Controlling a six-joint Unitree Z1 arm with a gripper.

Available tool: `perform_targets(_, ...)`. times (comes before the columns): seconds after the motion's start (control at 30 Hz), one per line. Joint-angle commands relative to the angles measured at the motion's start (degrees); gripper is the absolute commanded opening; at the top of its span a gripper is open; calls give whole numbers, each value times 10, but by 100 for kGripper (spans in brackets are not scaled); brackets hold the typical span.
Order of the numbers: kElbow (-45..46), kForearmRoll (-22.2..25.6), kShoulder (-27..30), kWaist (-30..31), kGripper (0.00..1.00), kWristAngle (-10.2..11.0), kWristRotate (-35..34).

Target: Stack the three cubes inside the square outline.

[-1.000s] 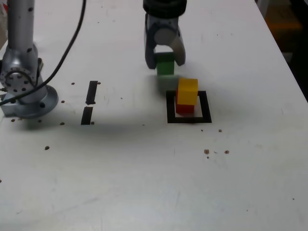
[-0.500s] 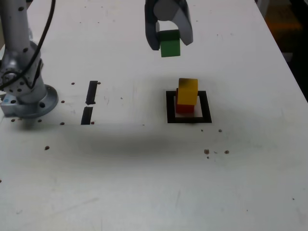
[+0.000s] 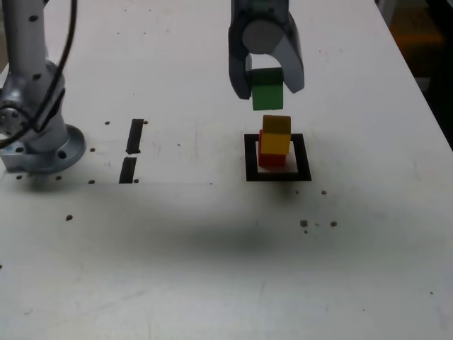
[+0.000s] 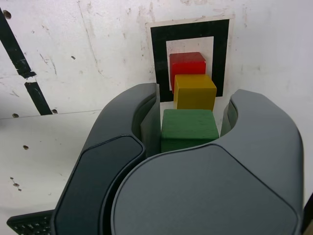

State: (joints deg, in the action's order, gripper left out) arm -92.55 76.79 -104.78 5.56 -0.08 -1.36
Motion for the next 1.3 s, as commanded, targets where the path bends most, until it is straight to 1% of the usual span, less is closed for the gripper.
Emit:
perform_targets(0.0, 3, -4, -4, 1, 16, 0, 0)
perform_targets(0.5, 32, -53, -35, 1, 17, 0, 0)
perform_targets(0.77, 31, -57, -40, 1, 17, 4, 0)
perform_targets(0.83, 31, -57, -41, 1, 20, 5, 0)
perform_targets(0.9, 32, -58, -41, 1, 25, 6, 0)
perform_targets(1.13, 35, -57, -42, 1, 52, 8, 5)
perform_targets(1.2, 35, -57, -42, 1, 57, 8, 6)
perform_targets(1.27, 34, -57, -42, 1, 58, 8, 6)
